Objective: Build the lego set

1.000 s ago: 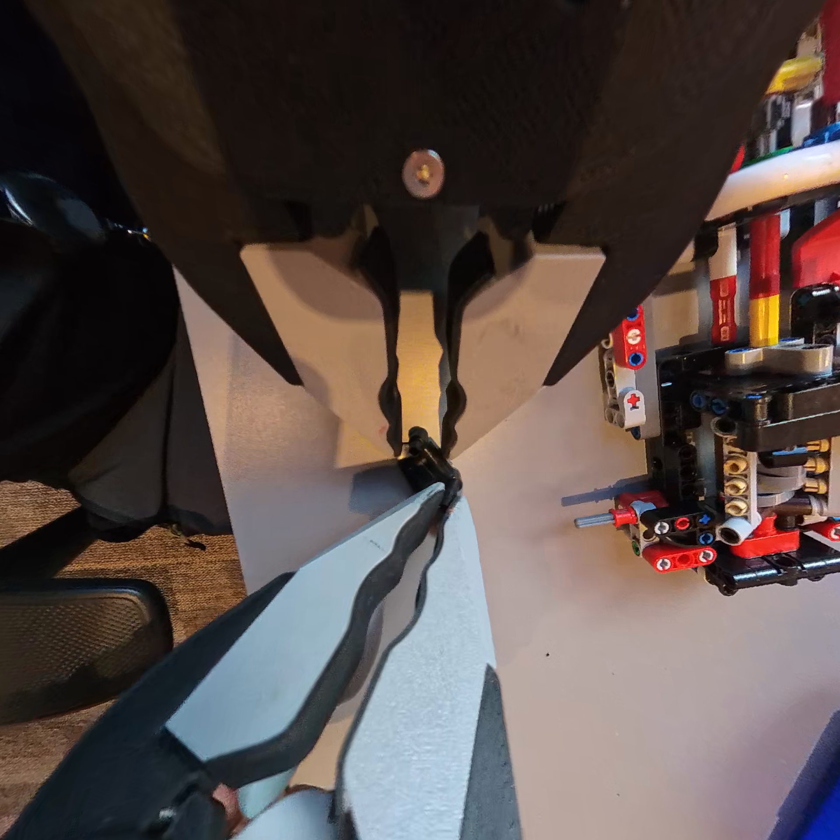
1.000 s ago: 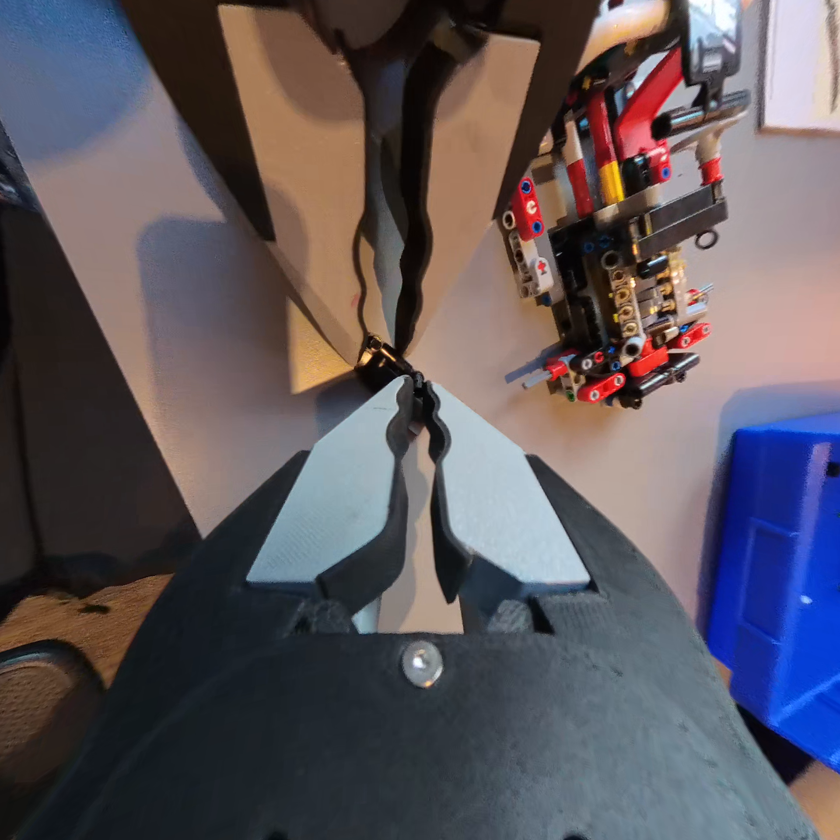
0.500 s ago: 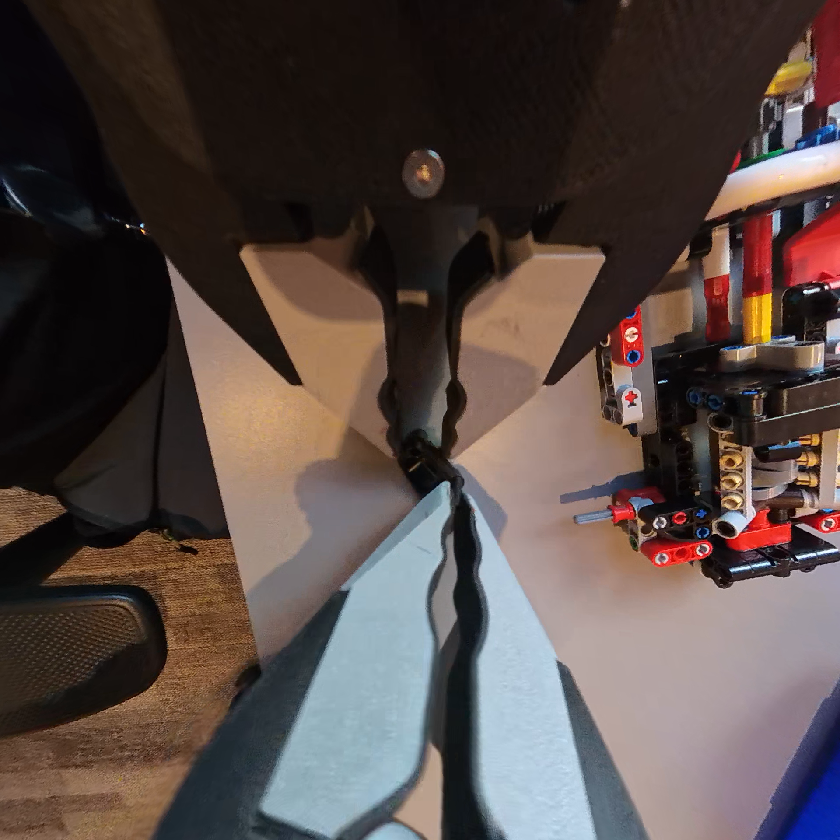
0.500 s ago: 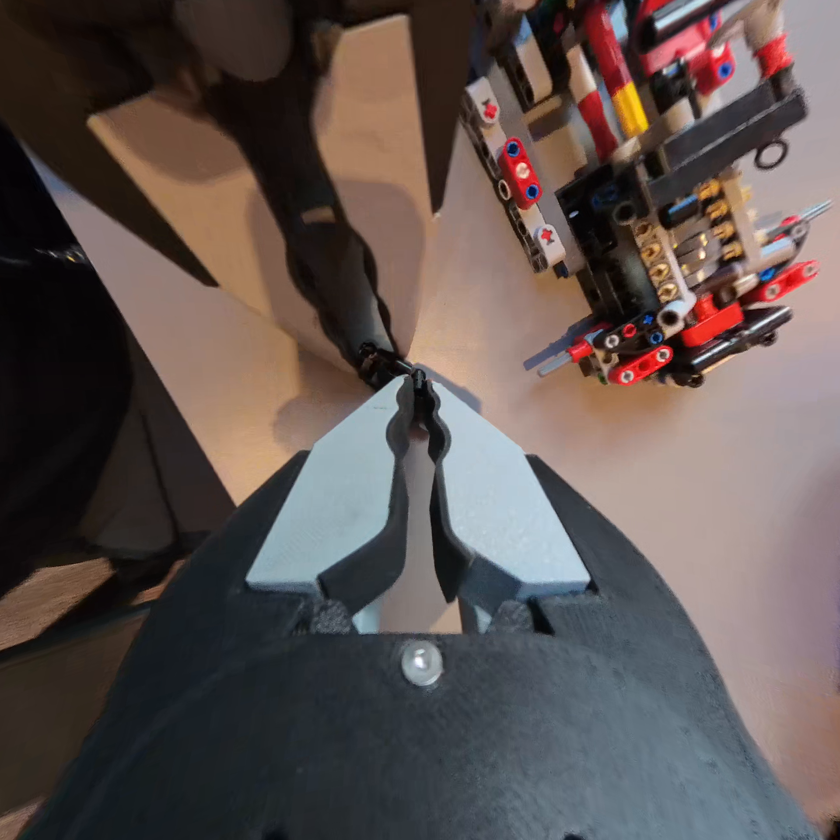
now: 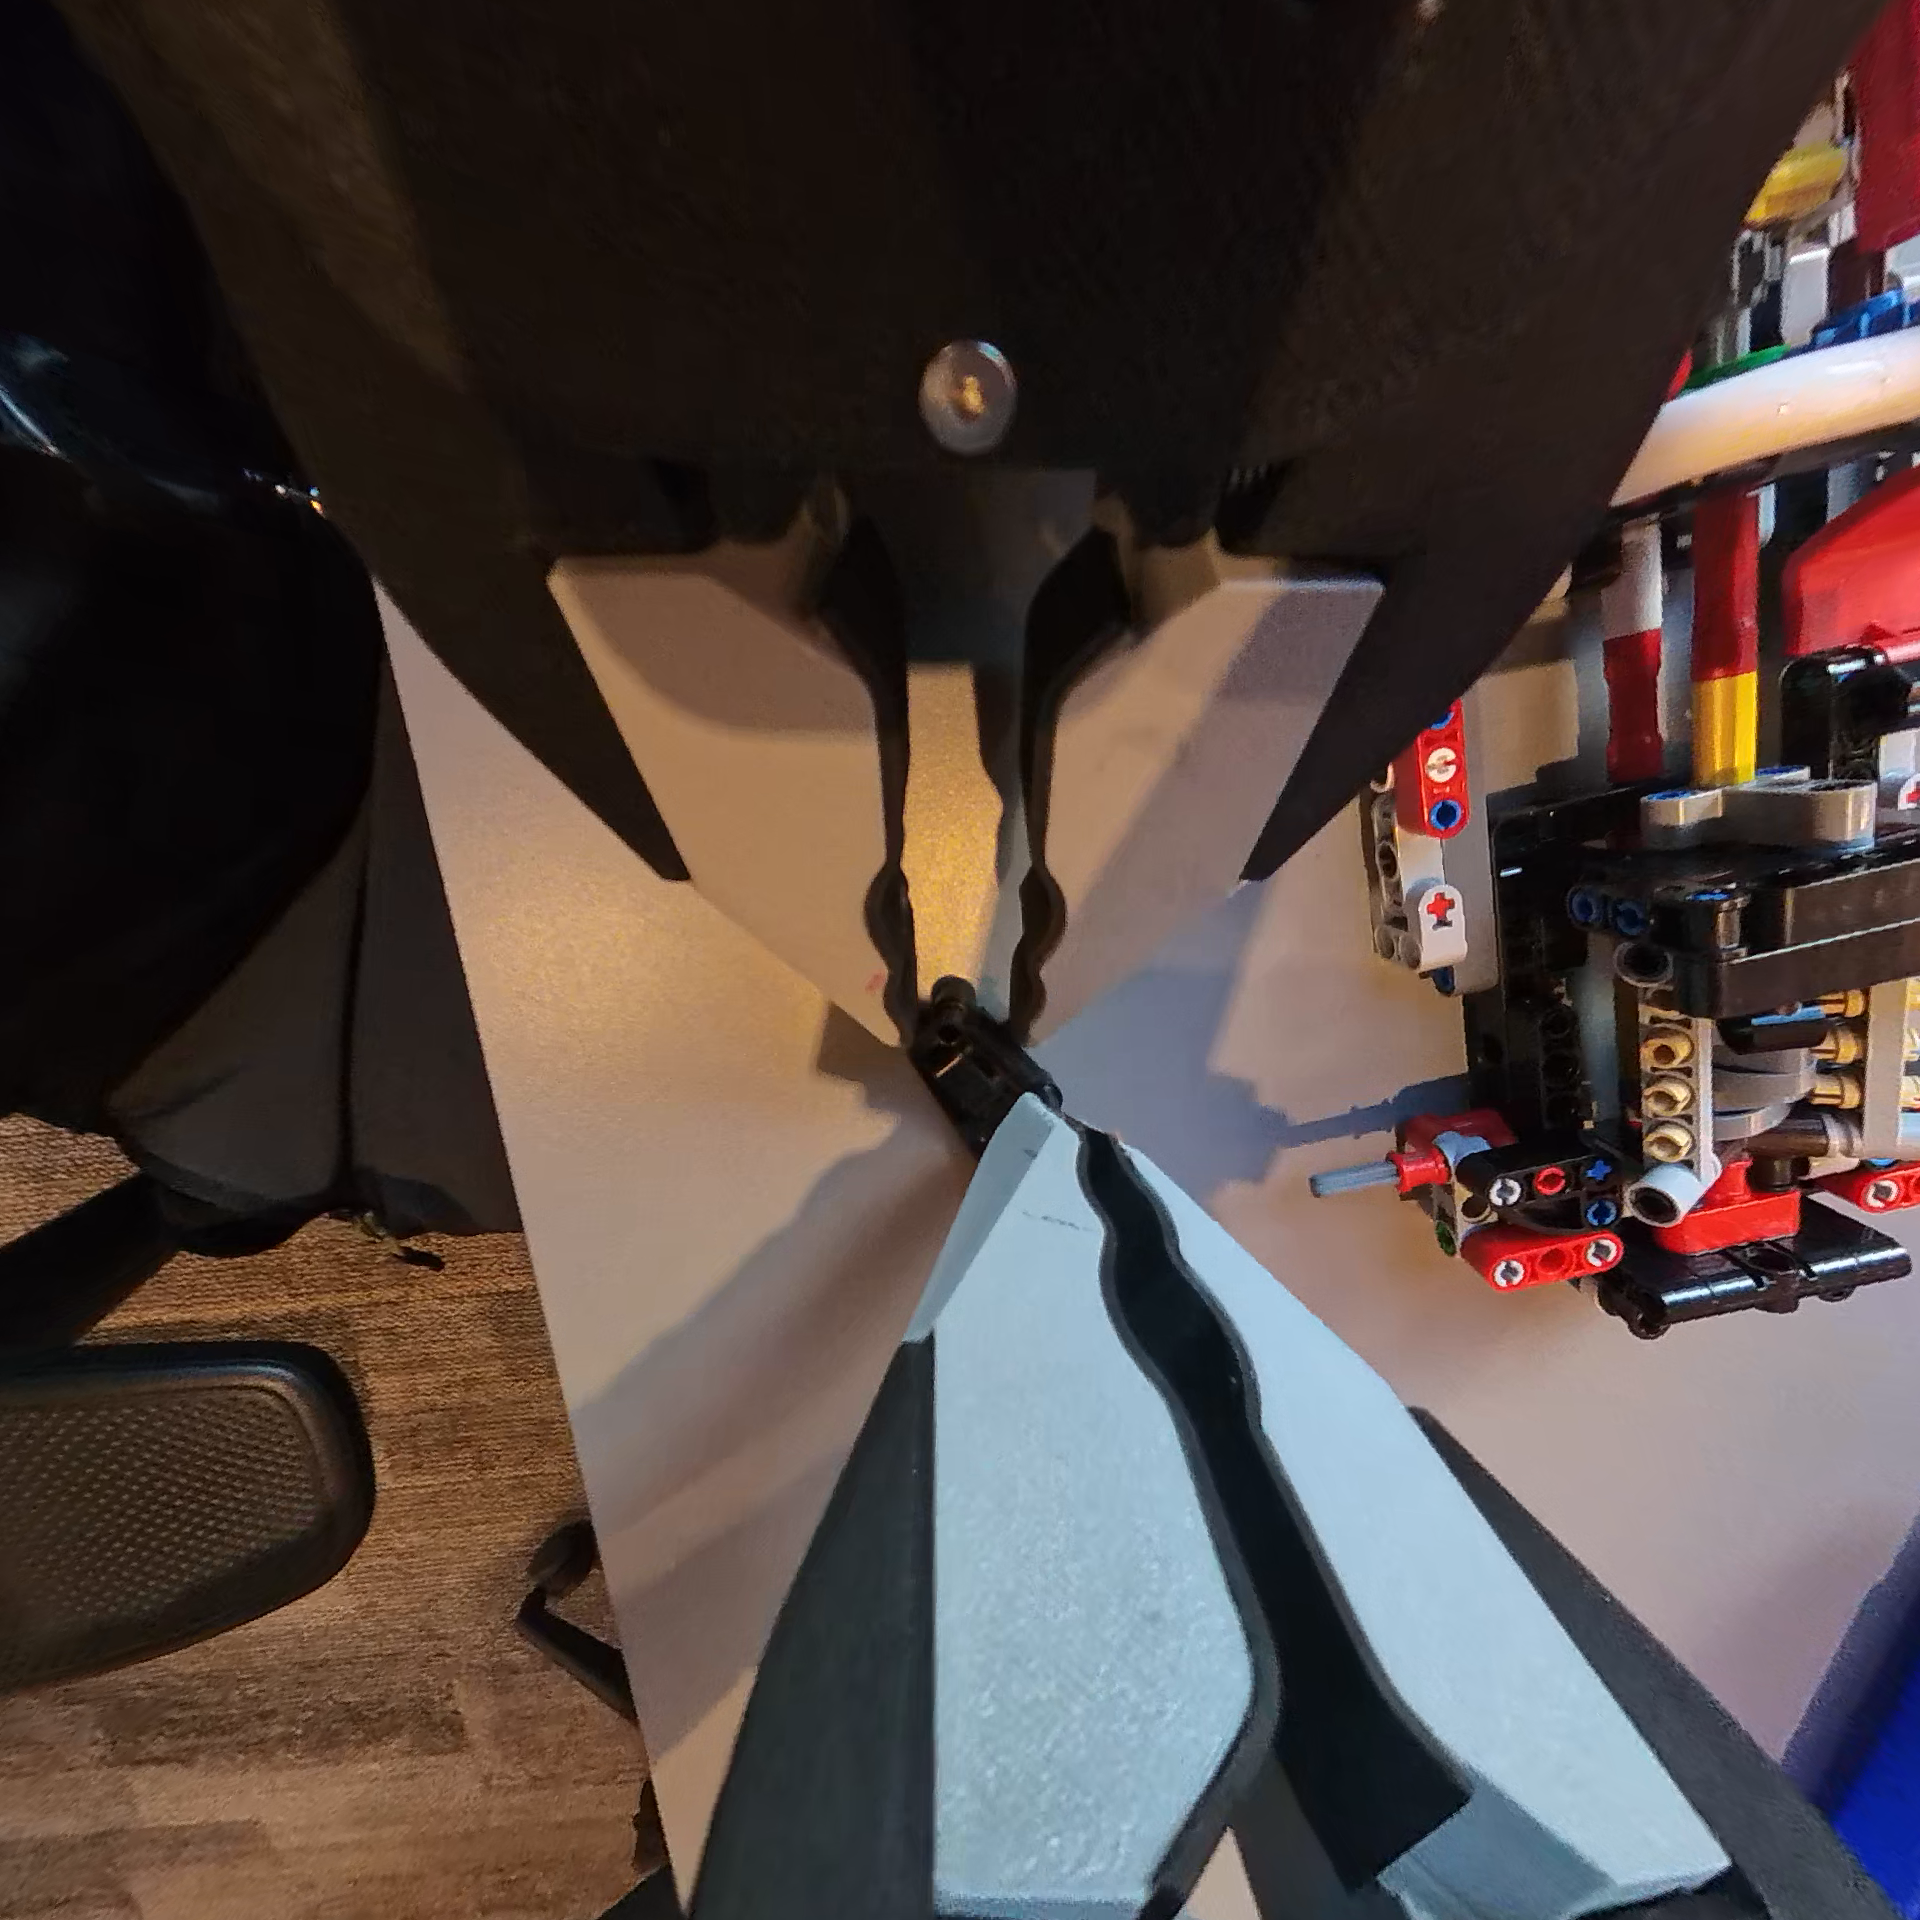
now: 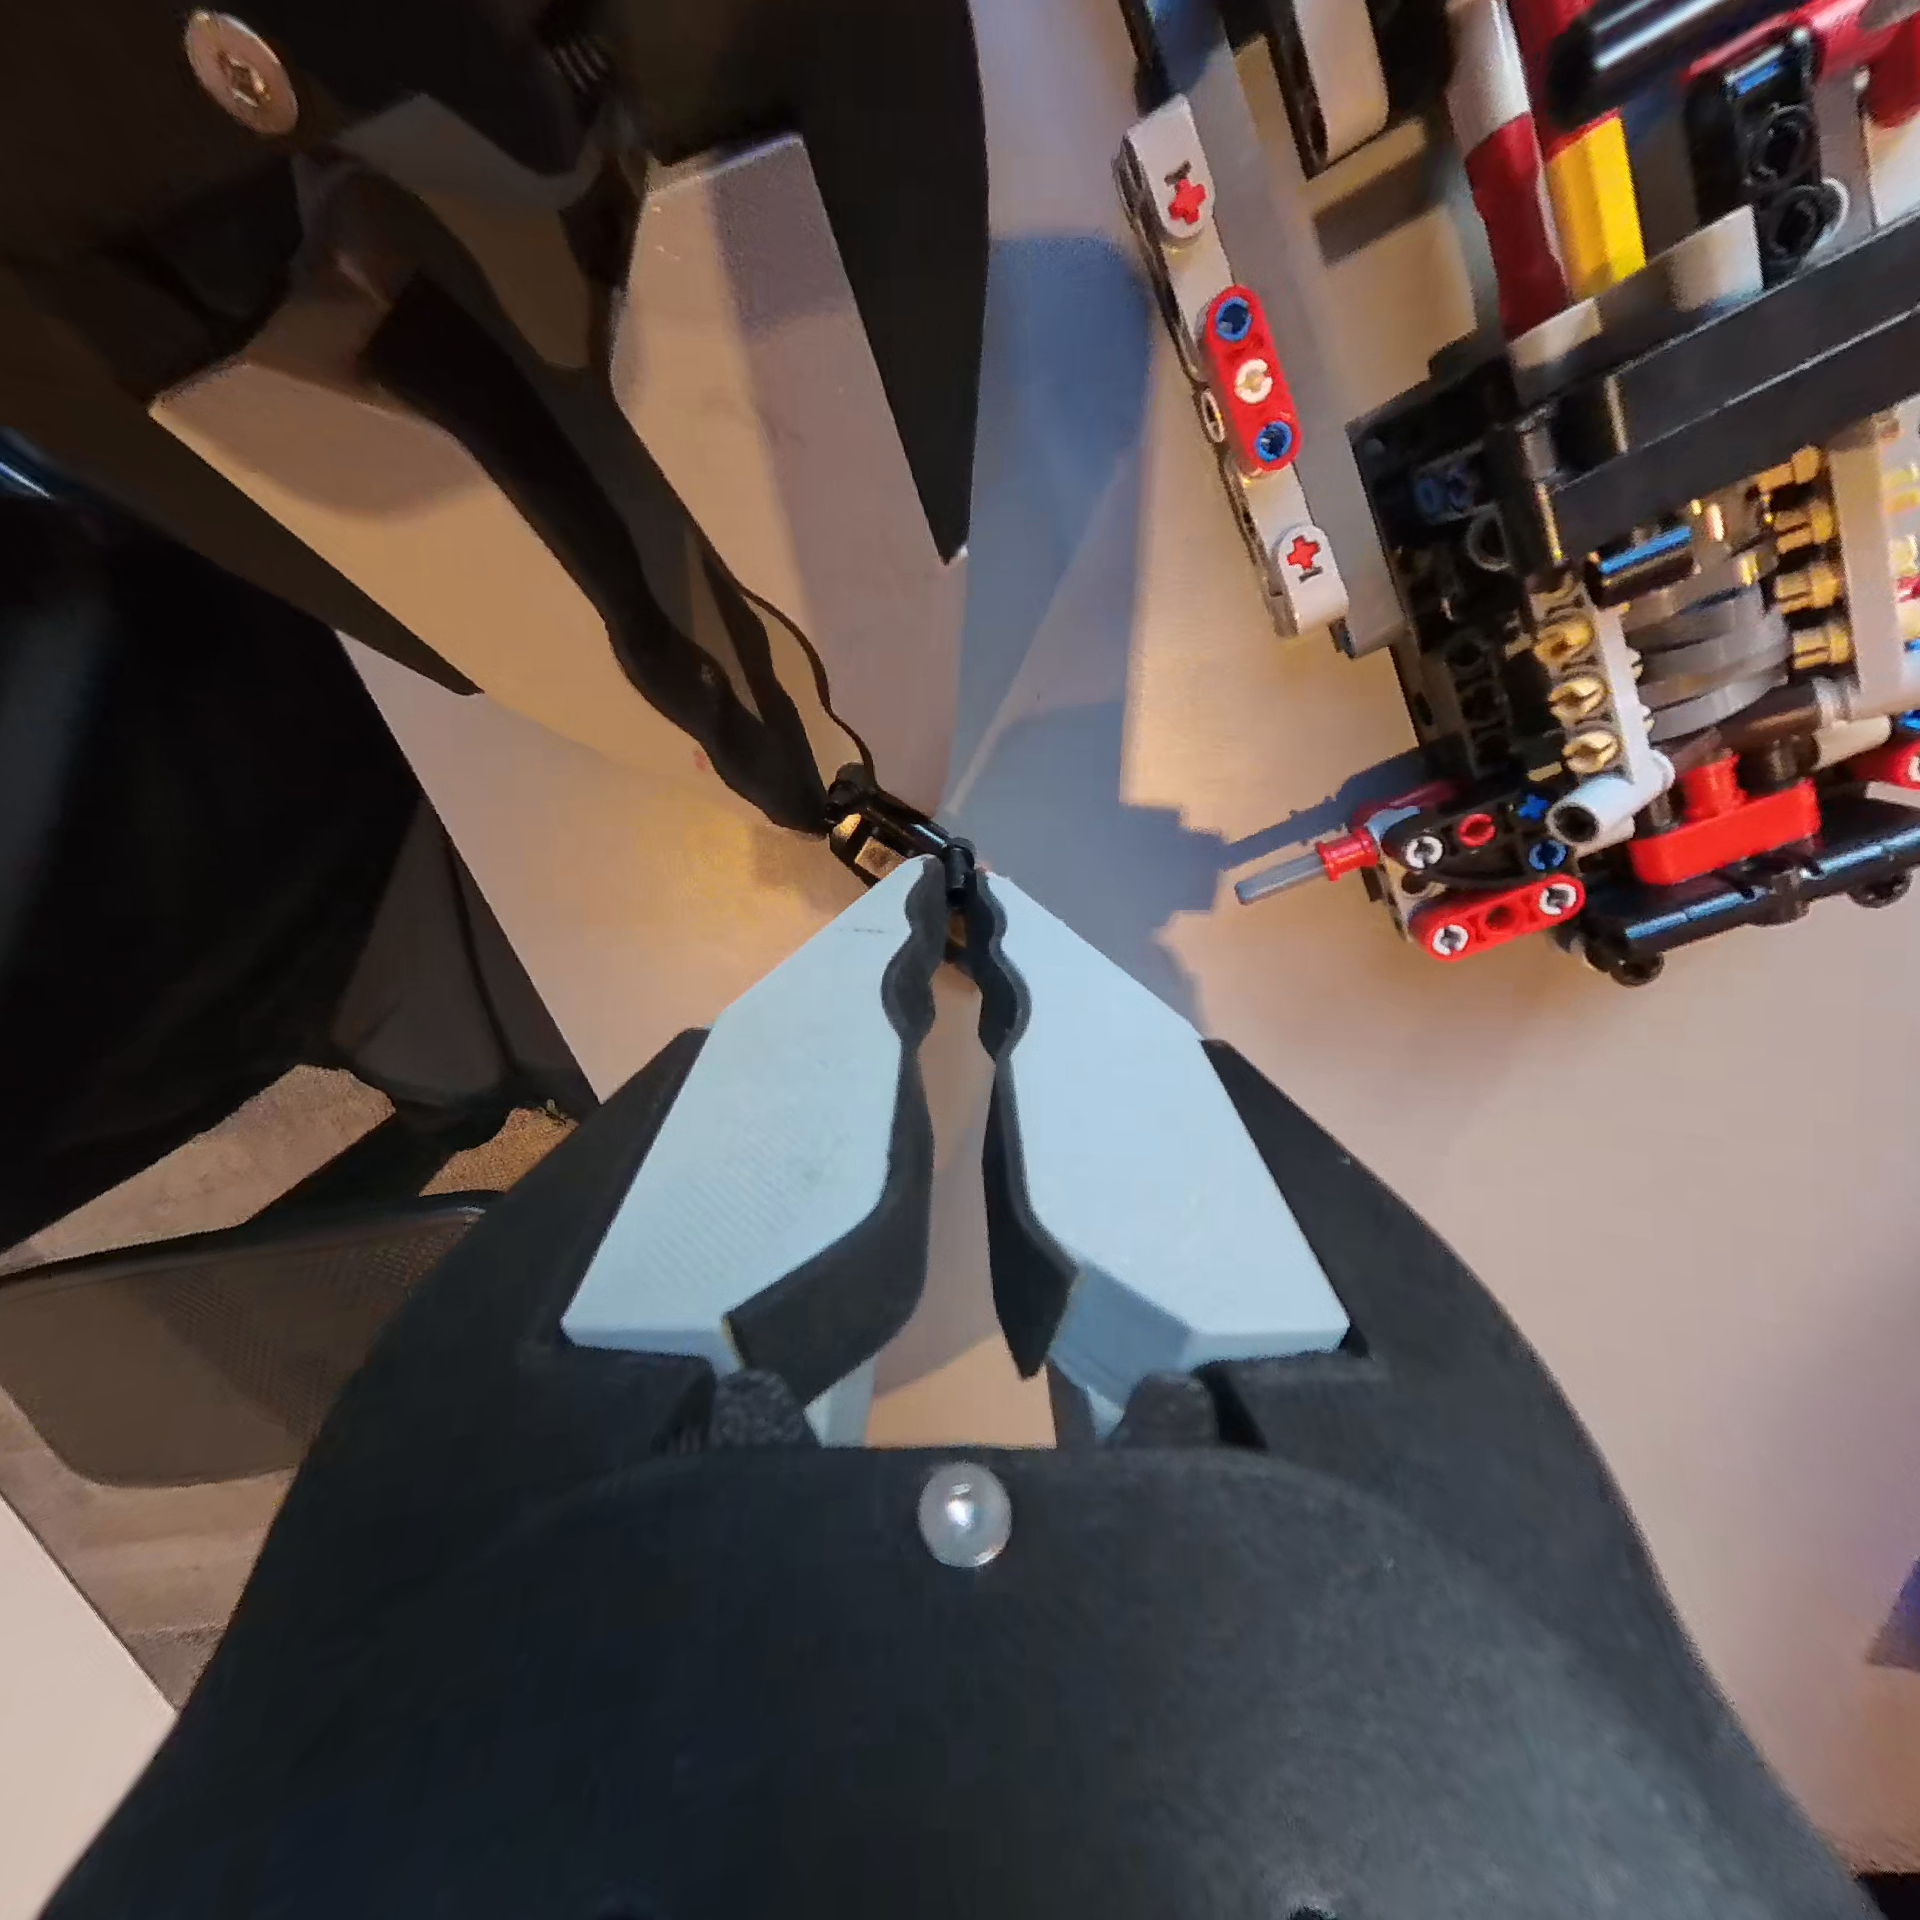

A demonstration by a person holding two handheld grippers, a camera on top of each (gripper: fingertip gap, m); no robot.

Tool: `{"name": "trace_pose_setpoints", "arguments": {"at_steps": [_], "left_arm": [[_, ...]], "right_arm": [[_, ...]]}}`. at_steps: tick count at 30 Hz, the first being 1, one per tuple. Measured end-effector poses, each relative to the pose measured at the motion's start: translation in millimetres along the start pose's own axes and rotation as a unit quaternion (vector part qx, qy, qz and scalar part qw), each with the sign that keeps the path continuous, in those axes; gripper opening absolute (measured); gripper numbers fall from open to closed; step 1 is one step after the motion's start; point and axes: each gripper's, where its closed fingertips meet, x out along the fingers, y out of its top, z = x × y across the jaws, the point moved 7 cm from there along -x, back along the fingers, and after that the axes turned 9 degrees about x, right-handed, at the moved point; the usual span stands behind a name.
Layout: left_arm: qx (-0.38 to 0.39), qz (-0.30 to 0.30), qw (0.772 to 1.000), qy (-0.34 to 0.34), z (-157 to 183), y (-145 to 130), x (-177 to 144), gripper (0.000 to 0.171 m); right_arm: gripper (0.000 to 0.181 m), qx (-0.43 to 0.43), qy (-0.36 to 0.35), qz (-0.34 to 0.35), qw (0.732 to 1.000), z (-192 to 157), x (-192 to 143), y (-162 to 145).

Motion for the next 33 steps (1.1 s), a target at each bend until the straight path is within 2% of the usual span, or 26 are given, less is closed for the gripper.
{"name": "trace_pose_setpoints", "arguments": {"at_steps": [3,8,12,15,17,23,33], "left_arm": [[0.001,0.000,1.000,0.001,0.1,0.0,0.0,0.015],[0.015,-0.003,1.000,0.013,1.9,0.4,0.0,0.015],[0.000,-0.001,1.000,0.005,0.1,-0.3,-0.5,0.015],[0.005,-0.002,1.000,0.010,0.7,-0.2,-0.5,0.015],[0.002,-0.002,1.000,0.009,0.2,-0.4,-0.6,0.015],[-0.005,-0.002,1.000,0.009,-0.6,-1.0,-1.1,0.016],[-0.008,0.000,1.000,0.007,-1.0,-1.0,-1.0,0.015]], "right_arm": [[0.001,-0.024,-0.016,-0.009,1.000,-2.1,0.1,1.9],[0.001,-0.039,-0.024,0.034,0.998,-2.7,0.6,-3.5],[0.001,0.097,0.046,0.059,0.992,5.8,2.0,-8.5],[0.002,0.088,0.014,0.032,0.996,2.0,1.7,-4.9],[0.002,0.099,0.018,0.032,0.994,2.7,2.0,-4.5],[0.001,0.112,0.004,0.091,0.990,0.3,2.9,-10.5],[0.001,0.140,-0.006,0.125,0.982,-1.6,3.0,-16.0]]}}
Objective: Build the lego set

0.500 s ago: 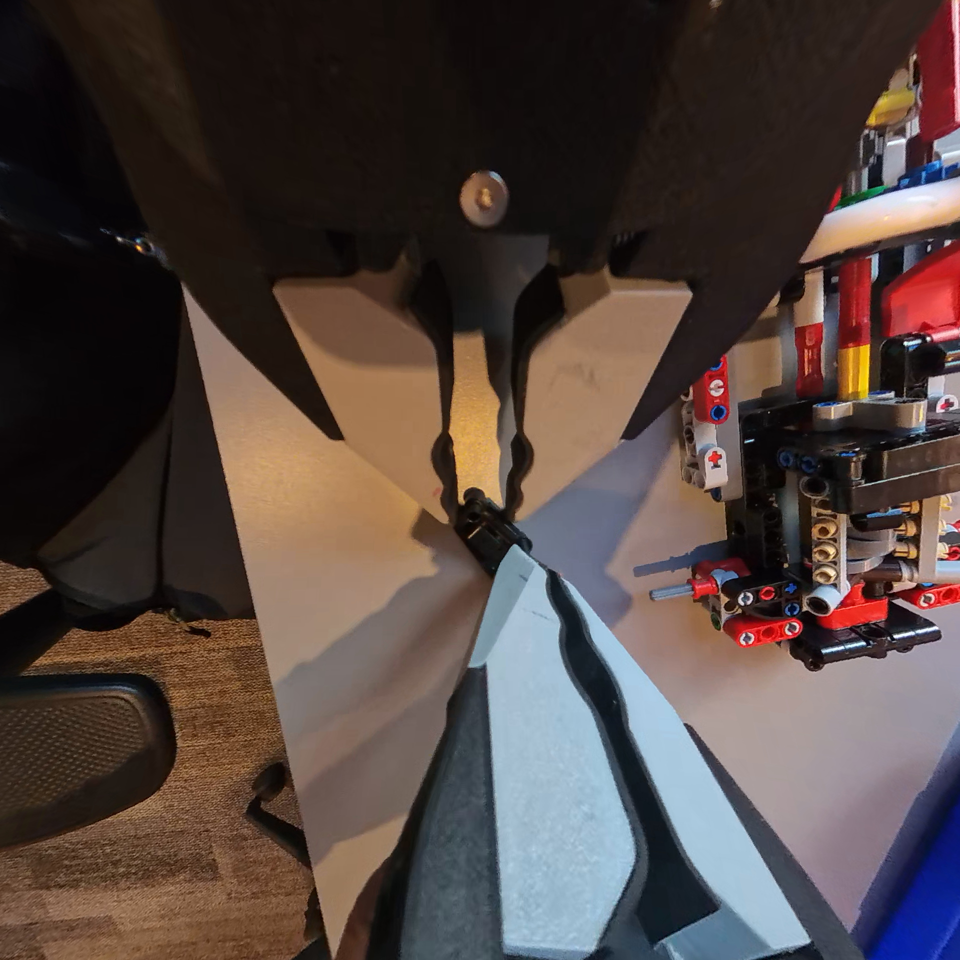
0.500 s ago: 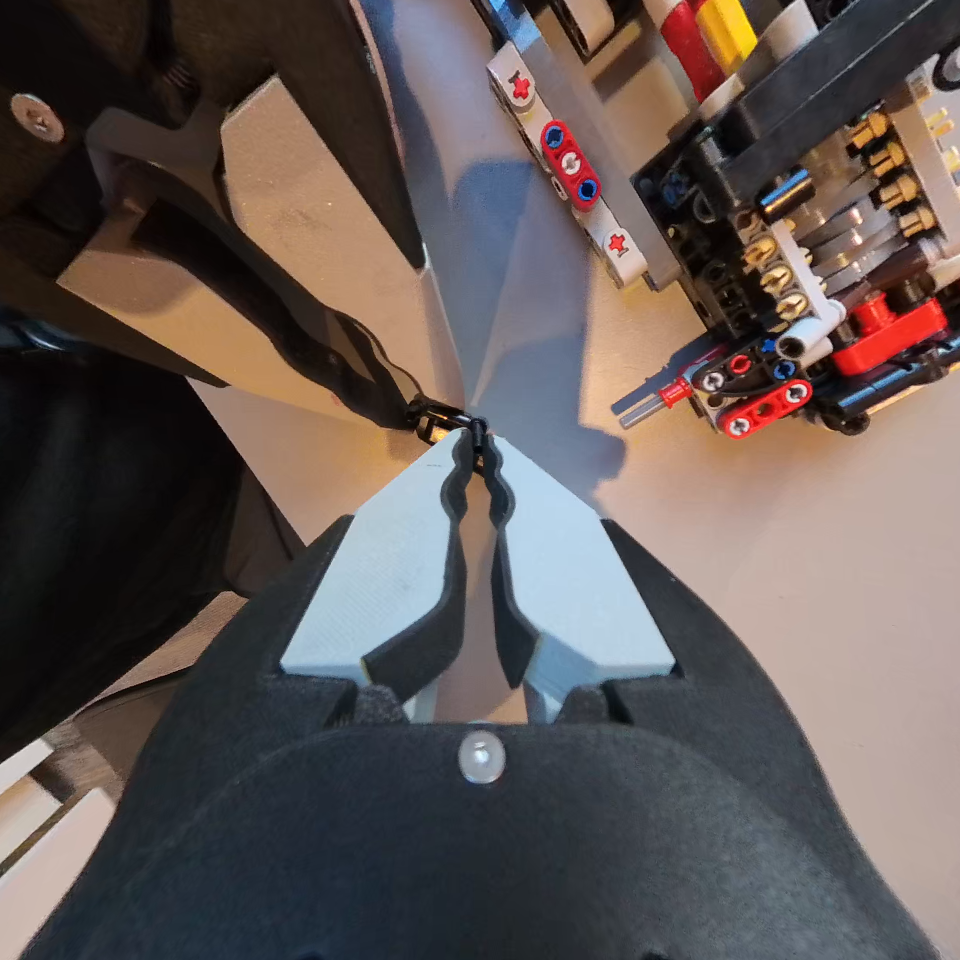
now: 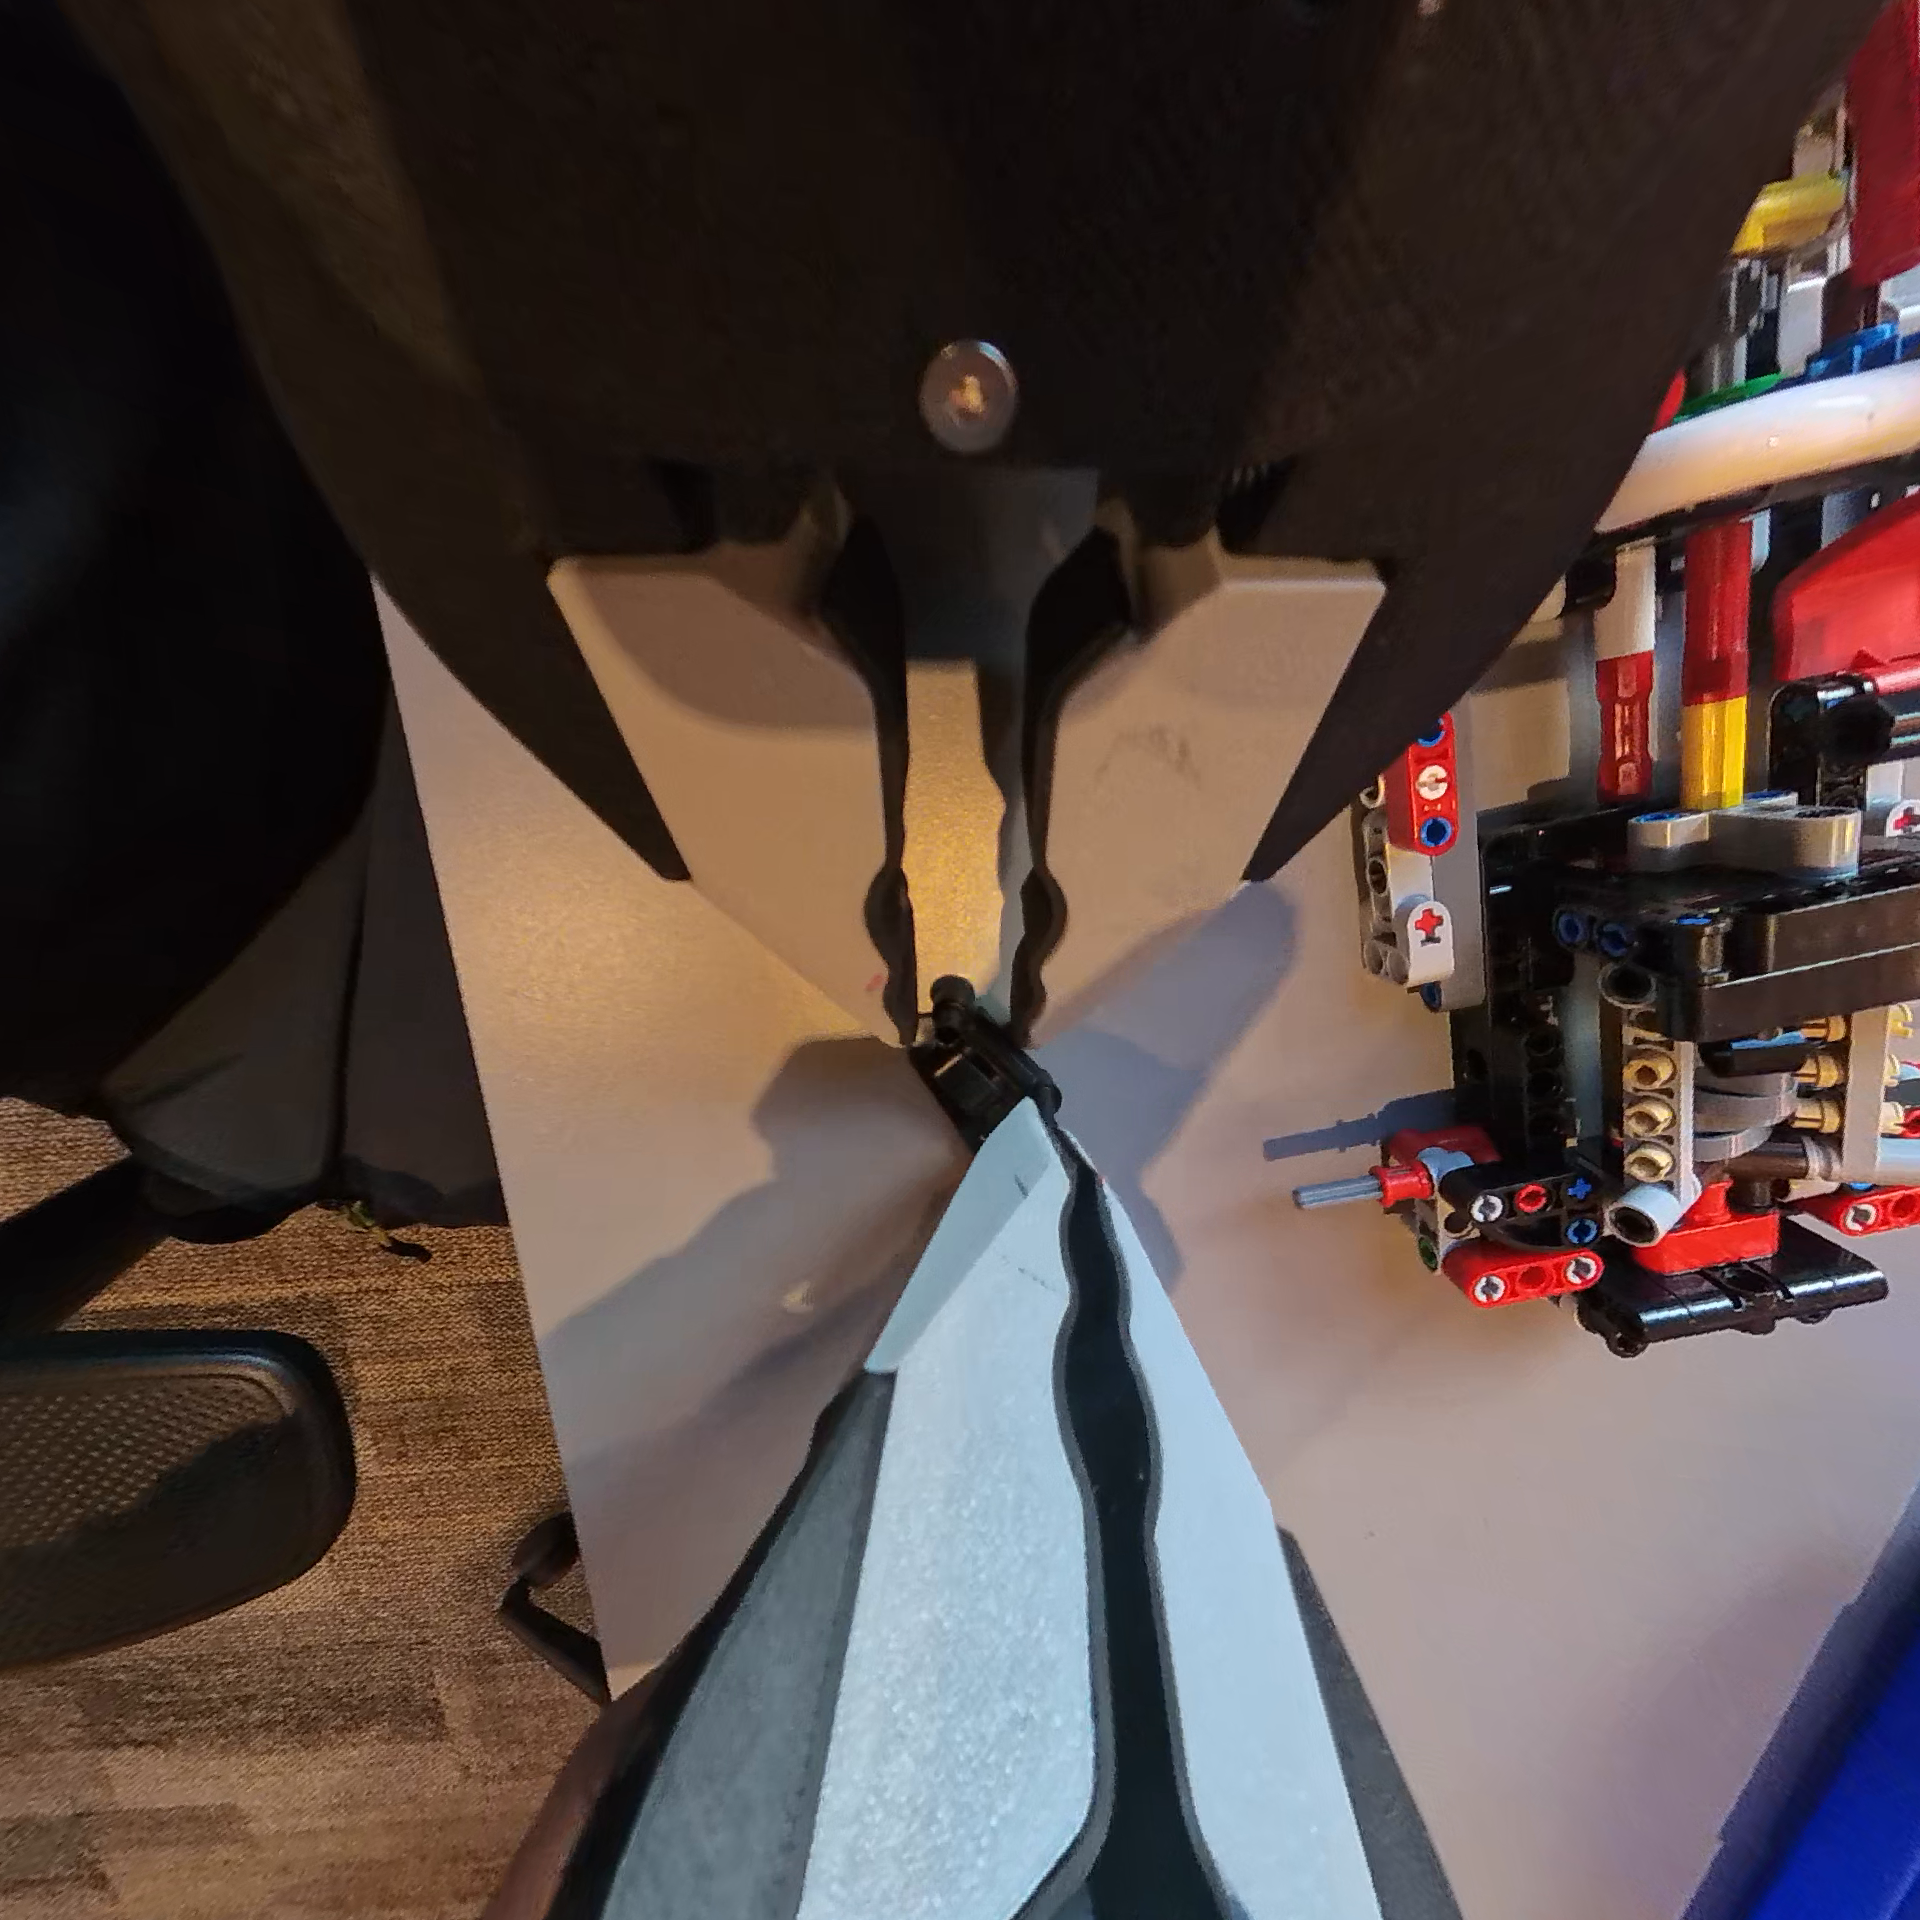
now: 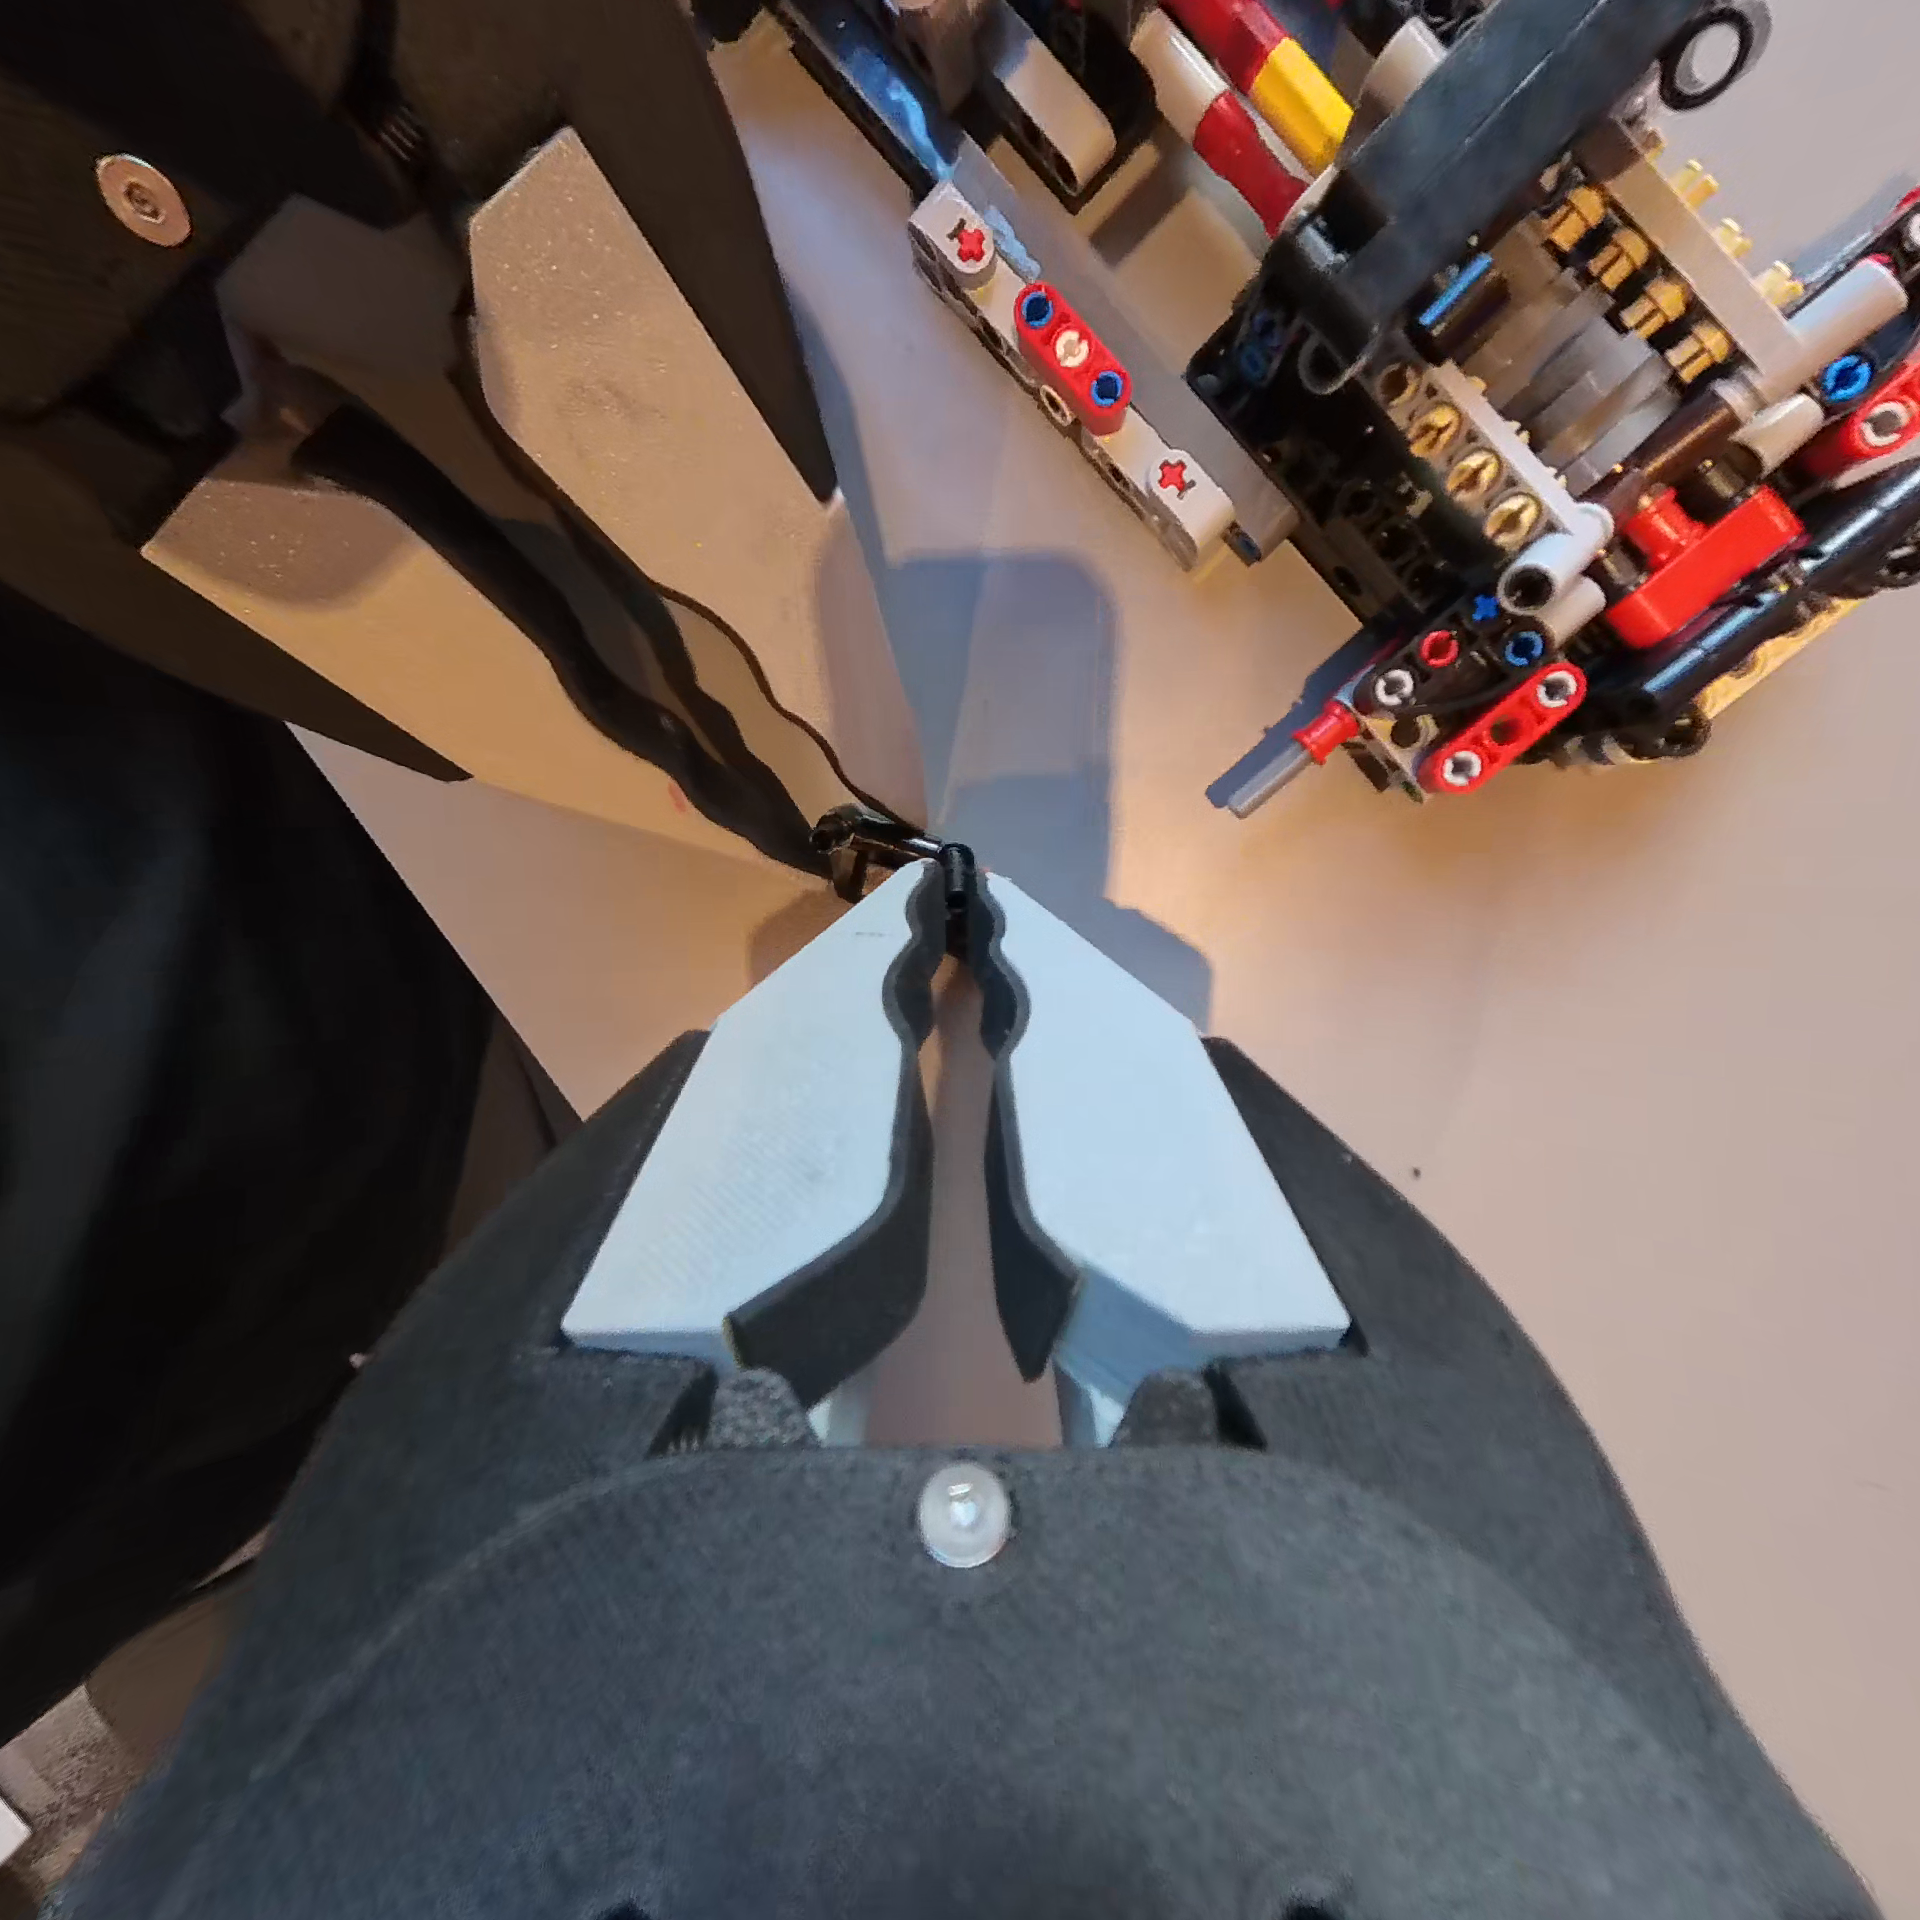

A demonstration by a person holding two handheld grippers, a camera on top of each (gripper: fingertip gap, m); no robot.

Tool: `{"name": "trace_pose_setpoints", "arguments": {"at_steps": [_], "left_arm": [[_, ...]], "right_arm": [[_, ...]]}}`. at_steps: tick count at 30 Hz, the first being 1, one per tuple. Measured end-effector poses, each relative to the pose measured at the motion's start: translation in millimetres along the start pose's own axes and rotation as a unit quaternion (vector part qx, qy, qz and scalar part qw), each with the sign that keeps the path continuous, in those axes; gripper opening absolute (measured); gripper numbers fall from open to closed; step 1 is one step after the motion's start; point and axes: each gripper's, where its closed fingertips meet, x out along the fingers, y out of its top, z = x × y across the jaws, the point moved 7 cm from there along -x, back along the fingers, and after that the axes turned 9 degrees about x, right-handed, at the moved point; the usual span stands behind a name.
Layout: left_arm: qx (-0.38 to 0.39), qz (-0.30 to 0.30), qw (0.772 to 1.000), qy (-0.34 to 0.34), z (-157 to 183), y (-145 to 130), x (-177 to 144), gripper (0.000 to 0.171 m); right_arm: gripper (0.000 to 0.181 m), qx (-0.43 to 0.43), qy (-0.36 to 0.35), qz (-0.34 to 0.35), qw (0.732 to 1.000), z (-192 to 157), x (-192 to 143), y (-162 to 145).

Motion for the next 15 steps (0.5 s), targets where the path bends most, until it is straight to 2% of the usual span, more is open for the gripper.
{"name": "trace_pose_setpoints", "arguments": {"at_steps": [15], "left_arm": [[0.000,0.001,1.000,-0.001,0.2,0.1,-0.2,0.014]], "right_arm": [[0.001,-0.013,-0.013,-0.003,1.000,-2.0,-0.1,0.1]]}}
